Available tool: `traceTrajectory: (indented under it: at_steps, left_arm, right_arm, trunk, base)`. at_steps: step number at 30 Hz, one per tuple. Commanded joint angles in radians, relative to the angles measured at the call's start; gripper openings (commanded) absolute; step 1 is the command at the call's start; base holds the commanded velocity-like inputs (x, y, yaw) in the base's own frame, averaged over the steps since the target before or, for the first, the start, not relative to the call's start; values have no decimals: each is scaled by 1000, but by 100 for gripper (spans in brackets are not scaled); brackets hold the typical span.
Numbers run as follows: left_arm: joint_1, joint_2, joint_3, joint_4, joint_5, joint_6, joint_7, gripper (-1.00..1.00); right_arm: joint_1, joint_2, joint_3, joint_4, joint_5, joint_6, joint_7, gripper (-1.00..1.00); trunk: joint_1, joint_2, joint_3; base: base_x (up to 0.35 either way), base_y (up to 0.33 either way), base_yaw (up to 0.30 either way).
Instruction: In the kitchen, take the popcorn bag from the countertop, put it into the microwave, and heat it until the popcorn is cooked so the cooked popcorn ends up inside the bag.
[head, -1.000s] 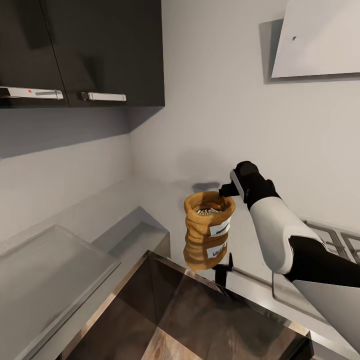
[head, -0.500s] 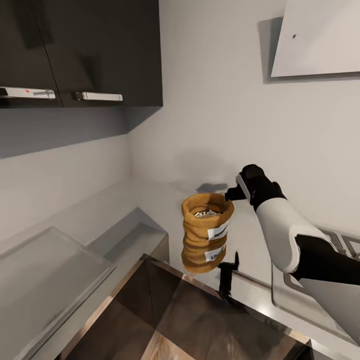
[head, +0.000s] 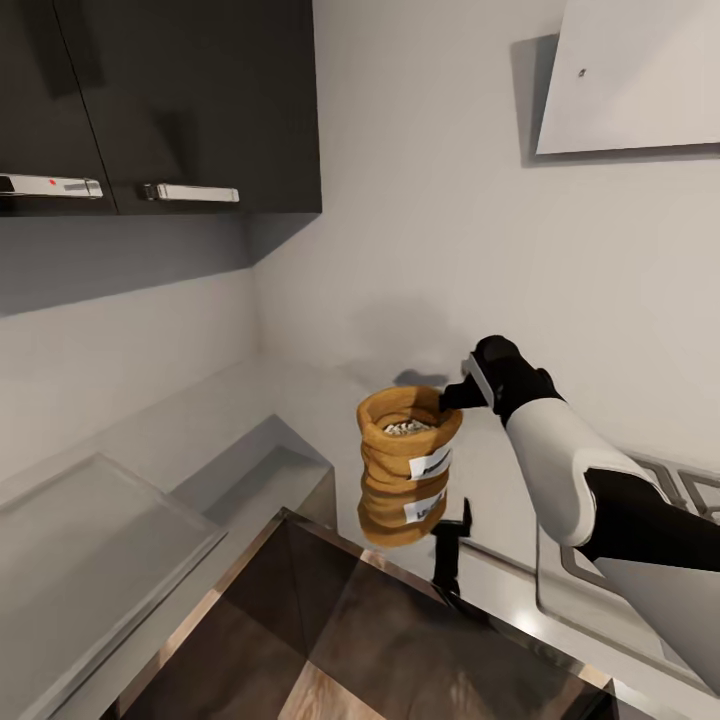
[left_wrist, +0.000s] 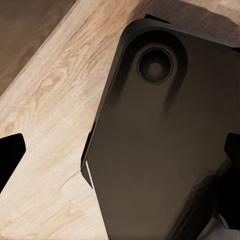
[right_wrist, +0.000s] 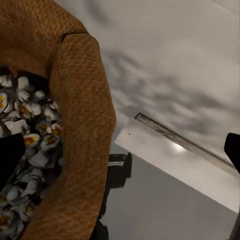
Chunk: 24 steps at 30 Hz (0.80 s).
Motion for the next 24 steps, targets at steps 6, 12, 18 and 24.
traceTrajectory:
  at_steps: [6, 12, 18, 24]
  left_arm:
    - [0, 0, 1, -1, 3, -2, 2, 100]
    - [0, 0, 1, -1, 3, -2, 2, 100]
    - [0, 0, 1, -1, 3, -2, 2, 100]
    - [0, 0, 1, -1, 3, -2, 3, 100]
  right_arm:
    - [-1, 1, -7, 65, 12, -34, 38, 100]
    - [-1, 0, -7, 86, 10, -60, 40, 100]
    - [-1, 0, -8, 90, 5, -63, 41, -100]
    - [-1, -2, -7, 95, -35, -64, 39, -100]
  trunk:
    - [0, -1, -1]
    - [0, -1, -1]
    - [0, -1, -1]
    - [0, -1, -1]
  base:
    - [0, 0, 0]
    - [0, 0, 0]
    - [0, 0, 0]
    - [0, 0, 0]
